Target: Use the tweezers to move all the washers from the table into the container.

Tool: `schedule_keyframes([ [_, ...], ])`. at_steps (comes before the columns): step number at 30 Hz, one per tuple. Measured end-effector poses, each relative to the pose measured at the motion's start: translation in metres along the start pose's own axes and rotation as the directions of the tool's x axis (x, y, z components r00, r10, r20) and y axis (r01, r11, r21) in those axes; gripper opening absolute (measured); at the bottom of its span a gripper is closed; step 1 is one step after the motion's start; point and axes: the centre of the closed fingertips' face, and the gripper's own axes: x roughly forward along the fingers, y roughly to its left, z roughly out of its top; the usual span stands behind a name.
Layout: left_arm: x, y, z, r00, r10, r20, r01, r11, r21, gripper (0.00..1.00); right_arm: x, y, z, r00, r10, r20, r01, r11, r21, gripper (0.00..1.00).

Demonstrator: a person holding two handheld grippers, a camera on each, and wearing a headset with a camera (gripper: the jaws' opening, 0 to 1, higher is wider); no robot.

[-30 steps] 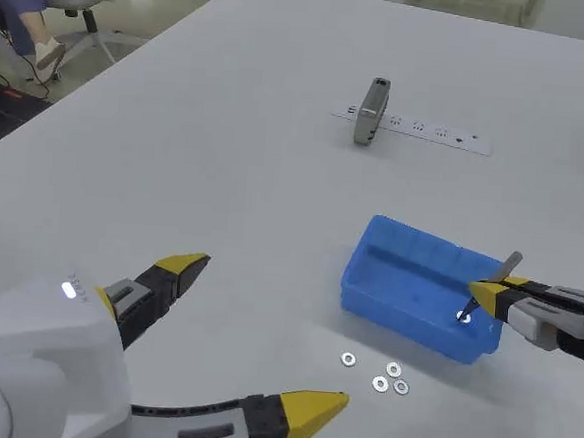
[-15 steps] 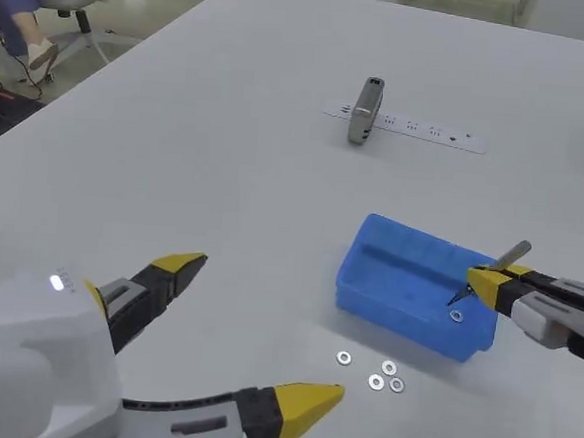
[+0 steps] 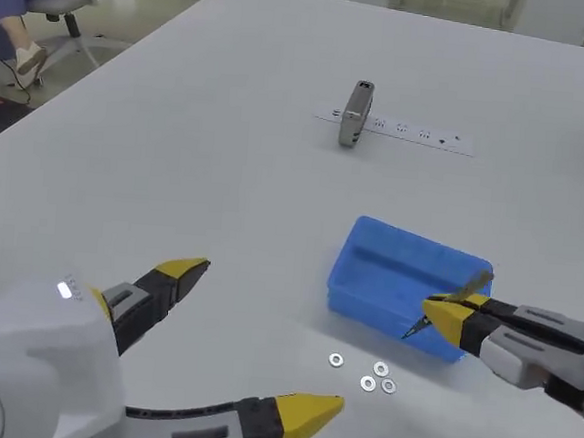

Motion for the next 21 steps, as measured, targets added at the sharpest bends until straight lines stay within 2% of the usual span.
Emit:
schedule_keyframes([
  [3, 0.0, -0.002, -0.001, 1.0, -0.003, -0.004, 0.003, 1.0, 0.003, 0.97, 0.005, 0.001, -0.016, 0.9996, 0.009, -0.028, -0.008, 1.0, 0.021, 0.03],
  [7, -0.001, -0.002, -0.002, 1.0, -0.004, -0.006, 0.004, 1.0, 0.003, 0.97, 0.01, 0.004, -0.03, 0.9974, 0.018, -0.069, -0.016, 1.0, 0.02, 0.03],
  [11, -0.003, 0.0, -0.003, 0.9999, 0.0, -0.01, 0.0, 1.0, 0.005, 0.97, 0.014, 0.006, -0.036, 0.9955, 0.026, -0.091, -0.025, 1.0, 0.011, 0.03],
  [19, -0.004, 0.001, -0.004, 0.9999, 0.003, -0.014, -0.003, 1.0, 0.002, 0.97, 0.015, 0.006, -0.044, 0.9911, 0.032, -0.129, -0.039, 0.998, -0.05, 0.03],
  [21, -0.003, 0.0, -0.005, 0.9998, 0.001, -0.019, -0.001, 1.0, 0.004, 0.97, 0.014, 0.007, -0.045, 0.9893, 0.031, -0.142, -0.045, 0.995, -0.094, 0.03],
])
